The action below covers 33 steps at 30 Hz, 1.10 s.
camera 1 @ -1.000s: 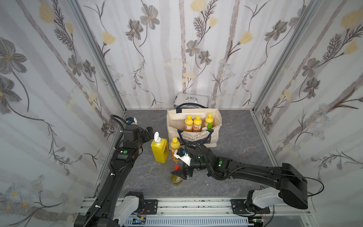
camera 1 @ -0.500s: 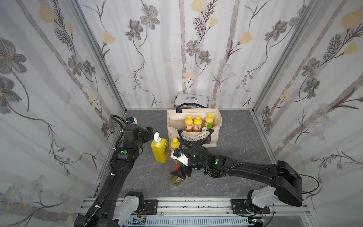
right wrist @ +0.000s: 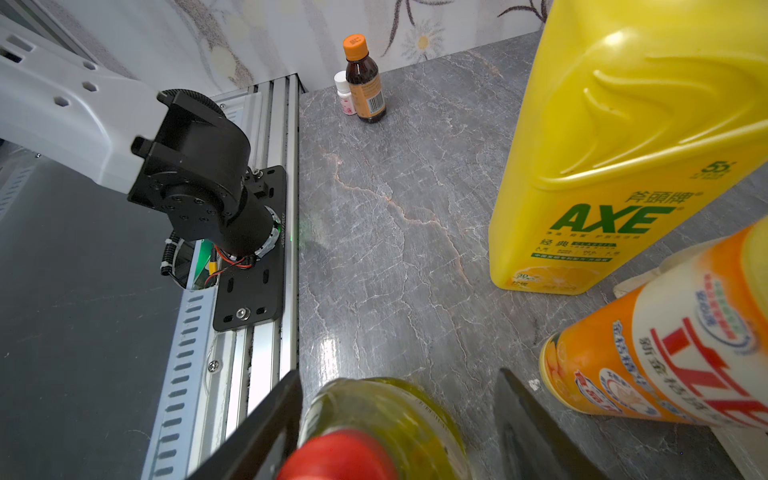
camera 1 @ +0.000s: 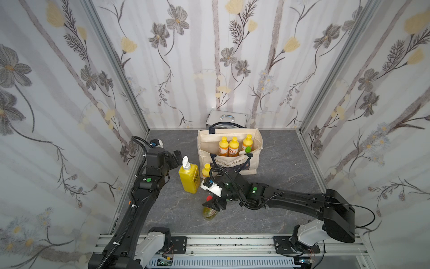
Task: Pack dish soap into the shopping bag
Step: Pick up the bottle of dish soap at the center of the board.
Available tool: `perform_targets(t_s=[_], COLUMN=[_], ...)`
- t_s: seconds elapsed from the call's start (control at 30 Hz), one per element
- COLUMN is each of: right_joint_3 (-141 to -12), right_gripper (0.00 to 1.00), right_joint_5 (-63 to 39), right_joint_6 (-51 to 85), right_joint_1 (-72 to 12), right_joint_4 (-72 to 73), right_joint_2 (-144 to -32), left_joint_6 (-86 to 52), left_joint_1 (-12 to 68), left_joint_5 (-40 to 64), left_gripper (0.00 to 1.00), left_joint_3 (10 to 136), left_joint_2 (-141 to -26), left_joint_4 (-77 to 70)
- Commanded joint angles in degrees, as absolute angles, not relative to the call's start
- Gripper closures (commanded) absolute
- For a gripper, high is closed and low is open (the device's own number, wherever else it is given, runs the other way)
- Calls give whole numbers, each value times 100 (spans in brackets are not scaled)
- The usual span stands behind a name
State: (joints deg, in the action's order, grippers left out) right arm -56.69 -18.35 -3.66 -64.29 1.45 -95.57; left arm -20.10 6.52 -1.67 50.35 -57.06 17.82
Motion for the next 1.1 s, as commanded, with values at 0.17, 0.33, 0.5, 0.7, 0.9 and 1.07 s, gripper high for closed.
perform_targets(t_s=[0.17, 0.33, 0.5, 0.7, 0.9, 1.07], right_joint_3=[-5540, -5515, -5605, -5686, -5687, -5691], right_gripper=[43, 52, 58, 65, 79, 85], right_joint_5=[-1702, -1451, -1287, -1190, -1168, -1094], right_joint_6=[-240, -221, -219, -220, -220, -214], right_joint_1=[-6442, -6451, -6451, -6451, -6451, -6460], right_joint_4=[531, 520, 326, 91, 46, 73], right_joint_2=[-9467, -9324, -9238, -9189, -9188, -9192], left_joint_6=[-2043, -2037, -2023, -2027, -2027, -2022], left_joint_1=[650, 650, 651, 649, 650, 650], left_joint_5=[-159, -185, -198, -212, -220, -246], left_gripper=[0, 0, 0, 0, 0, 0], left_joint_3=[5003, 4984, 4977, 4968, 4953, 4940], left_joint_2=[-5704, -5687, -5669, -5660, -5651, -5625], left_joint_4=[1647, 1644, 1650, 1645, 1651, 1650])
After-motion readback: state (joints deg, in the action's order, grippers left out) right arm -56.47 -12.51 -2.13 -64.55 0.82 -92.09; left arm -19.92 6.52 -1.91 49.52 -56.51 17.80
